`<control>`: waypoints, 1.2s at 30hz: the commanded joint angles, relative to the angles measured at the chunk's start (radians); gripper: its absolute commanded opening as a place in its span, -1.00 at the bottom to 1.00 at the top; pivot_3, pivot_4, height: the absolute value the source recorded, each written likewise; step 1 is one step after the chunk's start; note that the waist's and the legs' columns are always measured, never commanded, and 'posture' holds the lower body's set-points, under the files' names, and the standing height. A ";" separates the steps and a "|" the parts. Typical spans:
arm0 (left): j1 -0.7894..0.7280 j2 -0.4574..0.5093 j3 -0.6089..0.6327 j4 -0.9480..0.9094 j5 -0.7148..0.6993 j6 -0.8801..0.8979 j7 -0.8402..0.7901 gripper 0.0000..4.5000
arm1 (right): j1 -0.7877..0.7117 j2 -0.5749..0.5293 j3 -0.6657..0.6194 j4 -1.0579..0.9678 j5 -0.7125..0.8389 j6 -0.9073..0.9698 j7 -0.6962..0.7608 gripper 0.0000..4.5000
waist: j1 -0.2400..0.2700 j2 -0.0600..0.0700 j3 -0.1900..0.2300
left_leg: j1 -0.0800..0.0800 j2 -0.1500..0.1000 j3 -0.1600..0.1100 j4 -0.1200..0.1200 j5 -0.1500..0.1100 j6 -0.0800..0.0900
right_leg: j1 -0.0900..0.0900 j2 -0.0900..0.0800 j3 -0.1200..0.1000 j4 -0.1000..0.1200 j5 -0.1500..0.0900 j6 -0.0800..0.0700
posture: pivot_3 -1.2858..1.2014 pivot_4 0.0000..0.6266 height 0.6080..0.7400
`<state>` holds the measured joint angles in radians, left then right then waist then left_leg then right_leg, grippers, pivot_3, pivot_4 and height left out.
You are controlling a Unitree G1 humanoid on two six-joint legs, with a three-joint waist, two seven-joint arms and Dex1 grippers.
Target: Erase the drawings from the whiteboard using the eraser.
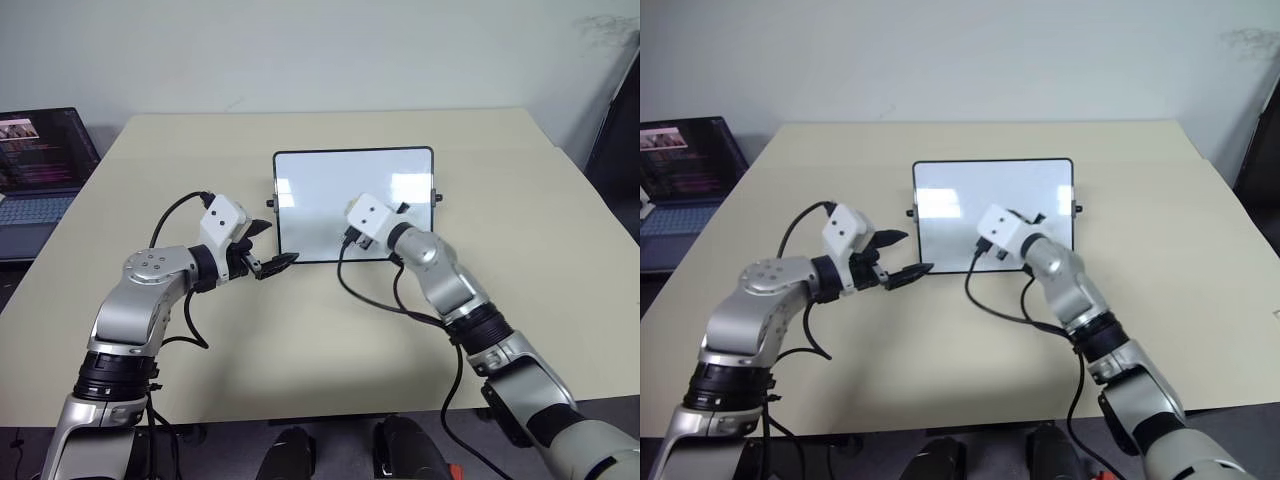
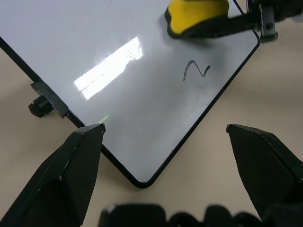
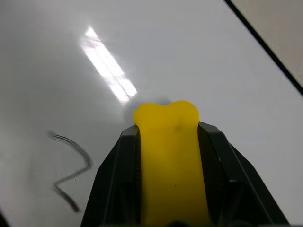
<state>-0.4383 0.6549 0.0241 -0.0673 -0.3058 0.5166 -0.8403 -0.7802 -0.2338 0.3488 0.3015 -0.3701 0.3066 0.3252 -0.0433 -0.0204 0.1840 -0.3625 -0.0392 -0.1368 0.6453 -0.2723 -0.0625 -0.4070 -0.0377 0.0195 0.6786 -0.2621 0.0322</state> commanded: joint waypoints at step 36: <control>0.179 -0.079 0.090 -0.076 0.000 -0.038 0.211 1.00 | 0.604 -0.294 -0.207 -0.593 0.177 -0.176 0.197 -0.43 | 0.006 0.000 0.001 | -0.002 0.001 0.001 -0.001 -0.002 0.000 | 0.000 -0.002 0.001 -0.005 -0.001 0.001 | 0.03 -0.52 1.00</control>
<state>-0.2589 0.5767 0.0863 -0.0921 -0.2932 0.4887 -0.6391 -0.1748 -0.5255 0.1427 -0.2428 -0.1847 0.1700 0.5355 -0.0375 -0.0203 0.1845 -0.3643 -0.0381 -0.1356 0.6442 -0.2738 -0.0621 -0.4067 -0.0392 0.0201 0.6732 -0.2629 0.0333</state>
